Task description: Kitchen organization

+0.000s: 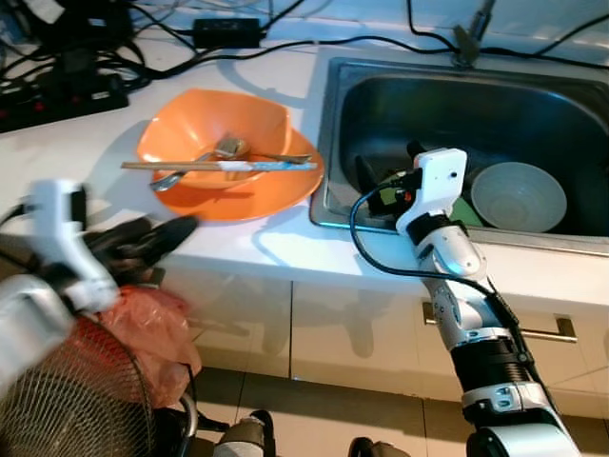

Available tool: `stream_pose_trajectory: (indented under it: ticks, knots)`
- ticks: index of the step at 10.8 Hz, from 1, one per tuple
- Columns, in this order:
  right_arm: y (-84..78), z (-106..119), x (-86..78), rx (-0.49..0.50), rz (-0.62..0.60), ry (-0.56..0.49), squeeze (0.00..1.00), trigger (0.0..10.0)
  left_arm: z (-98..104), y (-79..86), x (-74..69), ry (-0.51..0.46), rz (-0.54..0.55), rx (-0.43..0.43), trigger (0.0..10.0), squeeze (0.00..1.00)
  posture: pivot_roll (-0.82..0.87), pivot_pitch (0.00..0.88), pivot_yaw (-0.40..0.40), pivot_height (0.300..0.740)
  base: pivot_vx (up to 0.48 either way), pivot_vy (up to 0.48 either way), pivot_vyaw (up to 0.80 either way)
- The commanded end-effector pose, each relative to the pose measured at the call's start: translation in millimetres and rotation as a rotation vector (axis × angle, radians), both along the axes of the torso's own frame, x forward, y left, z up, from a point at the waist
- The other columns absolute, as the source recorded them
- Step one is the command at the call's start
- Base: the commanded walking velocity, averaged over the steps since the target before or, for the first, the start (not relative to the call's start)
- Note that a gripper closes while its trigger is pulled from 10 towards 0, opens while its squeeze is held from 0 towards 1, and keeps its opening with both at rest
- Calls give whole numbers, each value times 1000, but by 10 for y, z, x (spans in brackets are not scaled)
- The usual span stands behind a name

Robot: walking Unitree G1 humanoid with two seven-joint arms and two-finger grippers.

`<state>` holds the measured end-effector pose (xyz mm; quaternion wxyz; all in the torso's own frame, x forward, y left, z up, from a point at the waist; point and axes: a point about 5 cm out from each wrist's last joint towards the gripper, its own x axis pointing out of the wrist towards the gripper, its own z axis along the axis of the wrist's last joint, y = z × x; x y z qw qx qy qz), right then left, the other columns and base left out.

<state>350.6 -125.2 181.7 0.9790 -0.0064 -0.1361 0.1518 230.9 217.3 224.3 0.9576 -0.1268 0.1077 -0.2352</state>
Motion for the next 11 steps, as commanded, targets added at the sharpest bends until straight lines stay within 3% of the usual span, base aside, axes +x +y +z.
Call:
stream_pose_trajectory:
  ticks: [1, 4, 7, 9, 11]
  knots:
    - [-14, -2, 6, -1, -3, -2, 0, 10000, 48, -139, -67, -39, -109, 18, 10000, 0, 192, 158, 12, 740, 0, 0, 0]
    - [-15, -14, 9, 1, -7, 1, 0, 10000, 149, -280, -126, -127, -258, 34, 10000, 0, 198, 159, 15, 740, 0, 0, 0]
    - [-16, -21, 12, 3, -9, 3, 0, 10000, 228, -425, -81, -192, -366, 67, 10000, 0, 188, 150, 14, 740, 0, 0, 0]
    - [-23, -14, 25, 3, -18, 1, 0, 10000, 444, -559, 102, -330, -381, 46, 10000, 0, 177, 142, 14, 740, 0, 0, 0]
    - [-37, -9, 26, 4, -26, -3, 0, 10000, 709, -681, 264, -484, -304, -2, 10000, 0, 165, 131, 17, 740, 0, 0, 0]
